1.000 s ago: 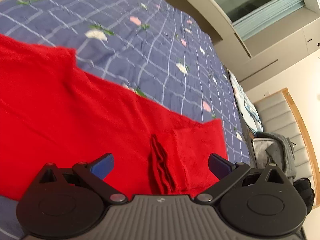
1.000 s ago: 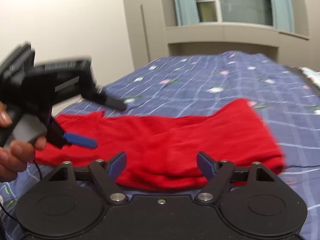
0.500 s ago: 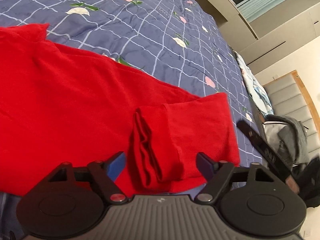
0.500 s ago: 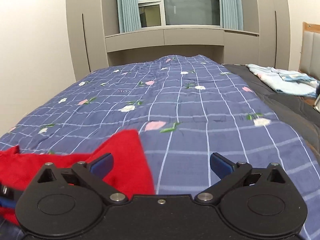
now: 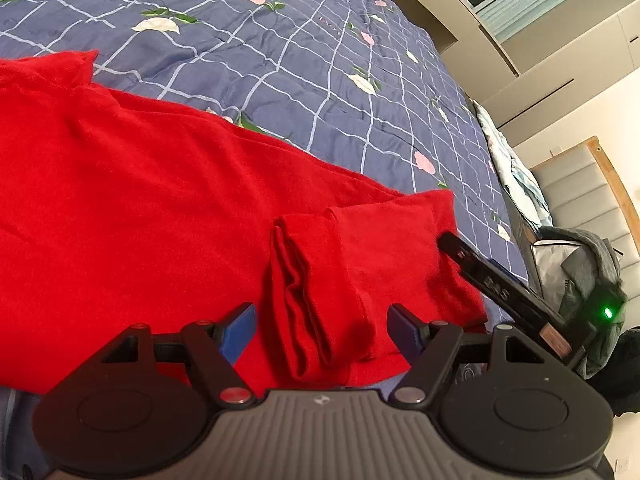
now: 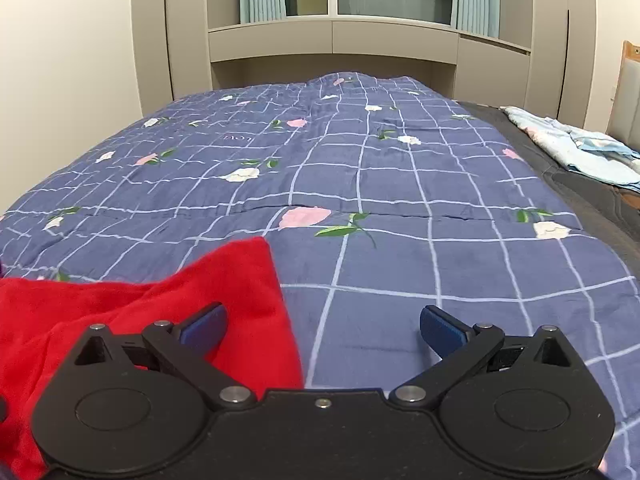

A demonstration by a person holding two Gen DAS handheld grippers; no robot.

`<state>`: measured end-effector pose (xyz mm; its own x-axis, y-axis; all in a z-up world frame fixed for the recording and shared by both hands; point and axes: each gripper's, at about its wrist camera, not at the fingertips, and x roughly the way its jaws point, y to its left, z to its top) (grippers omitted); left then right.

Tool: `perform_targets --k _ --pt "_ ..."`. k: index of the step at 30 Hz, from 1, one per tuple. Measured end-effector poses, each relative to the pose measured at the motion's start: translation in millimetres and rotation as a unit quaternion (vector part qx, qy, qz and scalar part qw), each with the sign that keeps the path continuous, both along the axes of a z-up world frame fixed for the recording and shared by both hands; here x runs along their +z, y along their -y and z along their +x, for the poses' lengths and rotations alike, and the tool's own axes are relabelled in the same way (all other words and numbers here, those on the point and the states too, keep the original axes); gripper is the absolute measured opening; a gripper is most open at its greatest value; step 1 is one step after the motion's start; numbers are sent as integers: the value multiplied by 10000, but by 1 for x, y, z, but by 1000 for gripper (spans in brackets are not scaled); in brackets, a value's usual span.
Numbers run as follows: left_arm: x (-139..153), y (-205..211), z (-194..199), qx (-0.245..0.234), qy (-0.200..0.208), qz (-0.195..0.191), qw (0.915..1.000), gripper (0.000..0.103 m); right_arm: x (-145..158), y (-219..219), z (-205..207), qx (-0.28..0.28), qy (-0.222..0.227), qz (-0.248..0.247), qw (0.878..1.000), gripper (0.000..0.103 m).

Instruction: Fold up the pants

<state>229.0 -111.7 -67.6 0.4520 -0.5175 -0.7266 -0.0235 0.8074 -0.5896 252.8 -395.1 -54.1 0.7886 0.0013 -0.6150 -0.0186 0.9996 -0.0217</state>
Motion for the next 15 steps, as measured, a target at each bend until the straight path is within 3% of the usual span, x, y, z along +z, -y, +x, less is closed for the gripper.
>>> perform_targets --k 5,9,15 --pt "0 -1 -1 -42 11 7 10000 76 8 5 -41 12 64 -48 10000 102" --pt "-1 1 -6 -120 90 61 9999 76 -1 5 -68 -16 -48 -368 9993 102" --pt "1 8 -16 -248 286 278 9989 76 -14 12 -84 -284 -53 14 9996 102"
